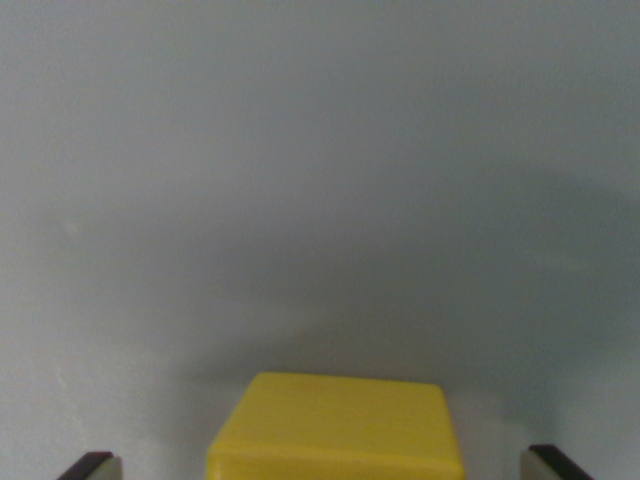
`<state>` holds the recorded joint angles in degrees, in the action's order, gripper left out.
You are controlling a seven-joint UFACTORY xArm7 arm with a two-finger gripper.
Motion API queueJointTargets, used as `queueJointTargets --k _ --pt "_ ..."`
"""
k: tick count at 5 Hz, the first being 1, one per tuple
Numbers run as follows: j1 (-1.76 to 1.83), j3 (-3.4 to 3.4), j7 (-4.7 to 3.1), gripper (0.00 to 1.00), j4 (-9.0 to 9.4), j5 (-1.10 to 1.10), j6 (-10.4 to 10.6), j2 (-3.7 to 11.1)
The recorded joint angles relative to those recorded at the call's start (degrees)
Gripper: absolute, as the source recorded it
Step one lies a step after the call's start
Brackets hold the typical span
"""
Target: Pick yellow cube
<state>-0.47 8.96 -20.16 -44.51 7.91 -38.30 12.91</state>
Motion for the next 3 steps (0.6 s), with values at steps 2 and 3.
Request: queueJointTargets --k 2,3 --pt "0.00 0.00 0.00 1.00 0.00 0.00 0.00 0.00" --pt "0.00 0.00 0.00 1.00 0.00 0.00 -0.01 0.00"
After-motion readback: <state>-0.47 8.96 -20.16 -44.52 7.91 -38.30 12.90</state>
